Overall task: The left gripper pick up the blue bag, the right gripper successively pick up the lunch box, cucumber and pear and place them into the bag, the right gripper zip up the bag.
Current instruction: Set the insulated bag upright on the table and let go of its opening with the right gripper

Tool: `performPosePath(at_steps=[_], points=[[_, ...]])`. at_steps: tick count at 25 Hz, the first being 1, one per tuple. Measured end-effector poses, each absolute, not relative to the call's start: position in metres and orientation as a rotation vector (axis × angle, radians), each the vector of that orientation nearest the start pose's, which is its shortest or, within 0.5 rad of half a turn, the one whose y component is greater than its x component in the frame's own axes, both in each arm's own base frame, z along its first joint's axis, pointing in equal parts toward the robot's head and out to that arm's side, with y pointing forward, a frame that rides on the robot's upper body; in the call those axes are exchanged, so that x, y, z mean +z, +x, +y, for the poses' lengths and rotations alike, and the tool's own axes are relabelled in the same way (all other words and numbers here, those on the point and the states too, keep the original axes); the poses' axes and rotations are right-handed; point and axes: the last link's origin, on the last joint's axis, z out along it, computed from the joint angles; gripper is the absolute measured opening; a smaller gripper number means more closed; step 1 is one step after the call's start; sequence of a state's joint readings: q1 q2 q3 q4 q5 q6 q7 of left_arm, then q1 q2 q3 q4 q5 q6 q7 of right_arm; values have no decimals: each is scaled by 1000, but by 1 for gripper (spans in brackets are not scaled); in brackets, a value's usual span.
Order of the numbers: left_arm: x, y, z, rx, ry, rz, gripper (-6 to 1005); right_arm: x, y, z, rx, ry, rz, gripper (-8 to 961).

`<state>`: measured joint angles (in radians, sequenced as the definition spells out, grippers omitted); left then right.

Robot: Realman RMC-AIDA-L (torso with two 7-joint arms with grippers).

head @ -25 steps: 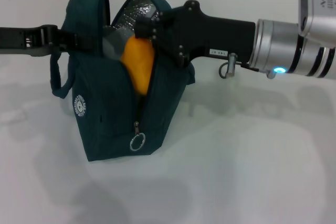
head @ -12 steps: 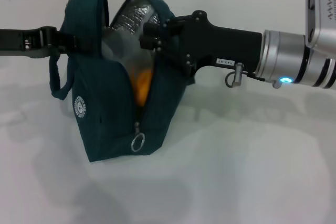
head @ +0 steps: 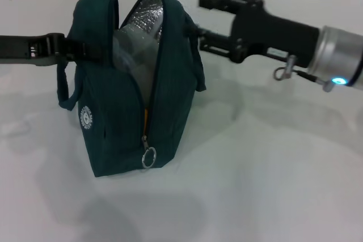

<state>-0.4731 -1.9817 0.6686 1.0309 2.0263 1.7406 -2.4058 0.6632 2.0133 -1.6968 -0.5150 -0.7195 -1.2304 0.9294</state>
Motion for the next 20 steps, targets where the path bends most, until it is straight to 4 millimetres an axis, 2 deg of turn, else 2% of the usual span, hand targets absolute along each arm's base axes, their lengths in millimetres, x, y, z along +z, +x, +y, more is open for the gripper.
performPosePath(at_steps=[5, 11, 20], points=[[97, -258, 331, -681, -2403, -1611, 36, -36, 168, 367, 1113, -2520, 172, 638], [97, -258, 331, -680, -2403, -1611, 36, -45, 184, 353, 1022, -2603, 150, 638], [98, -254, 334, -681, -2409, -1605, 36, -58, 181, 347, 984, -2659, 119, 637]])
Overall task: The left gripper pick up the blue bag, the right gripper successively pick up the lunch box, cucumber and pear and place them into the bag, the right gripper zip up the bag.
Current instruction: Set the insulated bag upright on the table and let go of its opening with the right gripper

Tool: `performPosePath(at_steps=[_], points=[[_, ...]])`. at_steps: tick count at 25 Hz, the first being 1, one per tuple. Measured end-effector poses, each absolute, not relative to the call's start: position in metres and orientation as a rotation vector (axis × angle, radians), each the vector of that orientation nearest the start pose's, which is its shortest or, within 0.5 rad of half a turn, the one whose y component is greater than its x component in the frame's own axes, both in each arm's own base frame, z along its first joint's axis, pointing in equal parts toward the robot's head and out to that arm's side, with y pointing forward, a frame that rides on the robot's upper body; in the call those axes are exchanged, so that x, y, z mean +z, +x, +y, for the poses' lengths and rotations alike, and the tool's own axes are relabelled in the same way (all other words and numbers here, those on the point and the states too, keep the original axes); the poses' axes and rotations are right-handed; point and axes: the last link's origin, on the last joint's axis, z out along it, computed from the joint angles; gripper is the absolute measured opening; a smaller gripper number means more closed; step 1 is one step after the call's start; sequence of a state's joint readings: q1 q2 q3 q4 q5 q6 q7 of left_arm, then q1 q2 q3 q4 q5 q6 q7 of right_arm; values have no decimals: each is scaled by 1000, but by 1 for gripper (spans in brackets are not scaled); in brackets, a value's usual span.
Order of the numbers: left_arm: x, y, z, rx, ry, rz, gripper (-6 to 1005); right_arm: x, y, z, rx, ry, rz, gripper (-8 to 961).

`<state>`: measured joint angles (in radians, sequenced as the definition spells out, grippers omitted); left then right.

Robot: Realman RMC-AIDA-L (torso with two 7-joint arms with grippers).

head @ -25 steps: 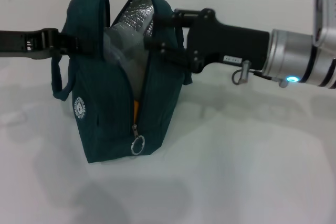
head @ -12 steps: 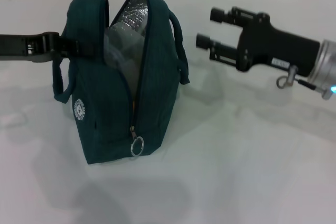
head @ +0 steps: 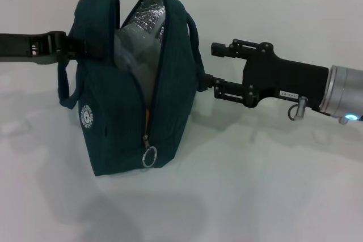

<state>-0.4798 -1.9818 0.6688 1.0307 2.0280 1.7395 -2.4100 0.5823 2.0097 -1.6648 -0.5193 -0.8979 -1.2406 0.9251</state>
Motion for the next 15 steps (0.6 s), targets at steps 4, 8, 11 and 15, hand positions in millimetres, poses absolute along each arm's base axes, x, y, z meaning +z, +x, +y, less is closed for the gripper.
performPosePath(at_steps=[4, 8, 11, 15], points=[[98, -253, 335, -685, -2412, -1601, 36, -61, 182, 348, 963, -2660, 126, 629], [98, -253, 335, -687, -2411, -1600, 36, -65, 180, 350, 945, -2668, 128, 620], [98, -253, 335, -689, -2412, -1599, 36, -68, 178, 350, 935, -2681, 119, 612], [98, -253, 335, -690, -2412, -1600, 36, -72, 177, 350, 919, -2696, 108, 596]])
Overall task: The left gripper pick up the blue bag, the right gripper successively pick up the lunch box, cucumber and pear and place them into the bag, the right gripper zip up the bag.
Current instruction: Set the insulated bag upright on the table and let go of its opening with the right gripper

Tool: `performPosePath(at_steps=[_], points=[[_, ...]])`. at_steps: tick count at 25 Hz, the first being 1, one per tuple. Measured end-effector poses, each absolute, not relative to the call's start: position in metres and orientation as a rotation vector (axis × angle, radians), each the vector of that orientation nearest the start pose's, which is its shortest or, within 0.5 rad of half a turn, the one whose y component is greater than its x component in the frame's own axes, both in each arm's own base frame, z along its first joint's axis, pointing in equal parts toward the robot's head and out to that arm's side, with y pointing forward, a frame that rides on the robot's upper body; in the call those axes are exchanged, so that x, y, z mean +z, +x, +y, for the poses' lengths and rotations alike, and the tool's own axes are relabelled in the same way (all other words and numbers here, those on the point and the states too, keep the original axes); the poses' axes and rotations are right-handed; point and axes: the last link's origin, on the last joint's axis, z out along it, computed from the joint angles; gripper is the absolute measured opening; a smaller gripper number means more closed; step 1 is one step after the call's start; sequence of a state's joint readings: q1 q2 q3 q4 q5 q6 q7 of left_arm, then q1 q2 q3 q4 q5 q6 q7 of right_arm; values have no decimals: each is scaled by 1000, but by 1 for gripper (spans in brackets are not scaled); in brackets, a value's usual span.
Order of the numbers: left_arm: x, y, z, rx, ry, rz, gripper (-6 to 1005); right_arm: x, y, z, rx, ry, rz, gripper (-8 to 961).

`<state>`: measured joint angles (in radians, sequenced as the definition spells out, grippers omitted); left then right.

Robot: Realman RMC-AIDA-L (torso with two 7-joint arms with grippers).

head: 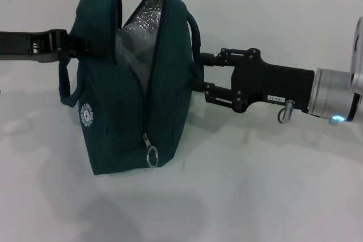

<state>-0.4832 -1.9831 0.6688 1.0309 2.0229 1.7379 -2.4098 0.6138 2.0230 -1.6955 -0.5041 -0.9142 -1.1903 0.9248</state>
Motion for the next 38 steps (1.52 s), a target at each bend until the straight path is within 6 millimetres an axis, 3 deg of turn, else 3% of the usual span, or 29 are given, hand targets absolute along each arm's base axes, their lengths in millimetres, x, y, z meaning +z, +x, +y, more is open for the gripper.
performPosePath(at_steps=[3, 14, 38], points=[[97, -253, 335, -691, -2412, -1600, 36, -73, 174, 350, 917, -2705, 97, 584], [97, -252, 335, -692, -2413, -1598, 36, -73, 174, 350, 909, -2702, 68, 220], [98, -254, 333, -688, -2411, -1607, 36, -59, 181, 345, 923, -2626, -19, 6]])
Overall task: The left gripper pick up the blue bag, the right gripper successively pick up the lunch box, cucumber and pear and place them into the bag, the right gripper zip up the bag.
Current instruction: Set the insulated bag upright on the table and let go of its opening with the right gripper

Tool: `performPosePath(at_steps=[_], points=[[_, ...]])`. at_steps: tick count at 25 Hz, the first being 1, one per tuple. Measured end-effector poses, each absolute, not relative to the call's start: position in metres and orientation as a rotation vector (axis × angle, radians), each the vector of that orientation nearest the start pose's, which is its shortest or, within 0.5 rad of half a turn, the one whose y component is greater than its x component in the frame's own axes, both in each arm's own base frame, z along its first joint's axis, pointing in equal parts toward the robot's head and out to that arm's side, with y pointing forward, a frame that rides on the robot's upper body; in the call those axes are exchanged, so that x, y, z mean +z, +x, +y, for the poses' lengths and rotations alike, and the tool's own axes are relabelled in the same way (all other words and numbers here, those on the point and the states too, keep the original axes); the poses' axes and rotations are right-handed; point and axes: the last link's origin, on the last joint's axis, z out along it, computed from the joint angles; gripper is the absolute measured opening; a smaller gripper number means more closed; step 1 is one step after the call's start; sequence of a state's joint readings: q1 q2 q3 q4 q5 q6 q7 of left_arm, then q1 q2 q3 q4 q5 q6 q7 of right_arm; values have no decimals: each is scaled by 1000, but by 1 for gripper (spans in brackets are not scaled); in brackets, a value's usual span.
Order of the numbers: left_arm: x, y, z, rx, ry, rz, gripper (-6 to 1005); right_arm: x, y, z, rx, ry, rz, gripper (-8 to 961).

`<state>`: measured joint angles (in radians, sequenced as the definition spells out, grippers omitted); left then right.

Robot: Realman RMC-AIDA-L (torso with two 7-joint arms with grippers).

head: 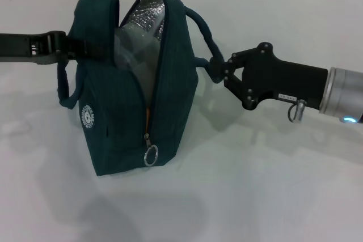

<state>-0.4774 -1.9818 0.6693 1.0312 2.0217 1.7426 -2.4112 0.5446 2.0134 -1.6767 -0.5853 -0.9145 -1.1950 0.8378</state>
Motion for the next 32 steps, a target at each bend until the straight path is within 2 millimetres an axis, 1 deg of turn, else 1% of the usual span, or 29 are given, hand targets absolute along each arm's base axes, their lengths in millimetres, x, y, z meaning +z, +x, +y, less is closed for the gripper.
performPosePath(at_steps=[6, 11, 16, 19, 24, 29, 32], points=[[98, -254, 333, -689, -2410, -1610, 36, -53, 188, 340, 939, -2616, -15, 5], [97, -251, 334, -696, -2422, -1603, 36, -43, 195, 336, 961, -2569, 1, 4], [92, -244, 335, -721, -2453, -1590, 36, -32, 194, 335, 1017, -2530, -25, 2], [87, -236, 338, -722, -2490, -1576, 36, -27, 193, 333, 1032, -2512, -44, 1], [71, -213, 346, -698, -2591, -1537, 36, -17, 197, 326, 1028, -2485, -76, -1], [66, -205, 349, -704, -2616, -1519, 36, -13, 199, 321, 1026, -2475, -89, 0], [65, -203, 350, -702, -2620, -1514, 36, -10, 203, 320, 1013, -2475, -82, 1]])
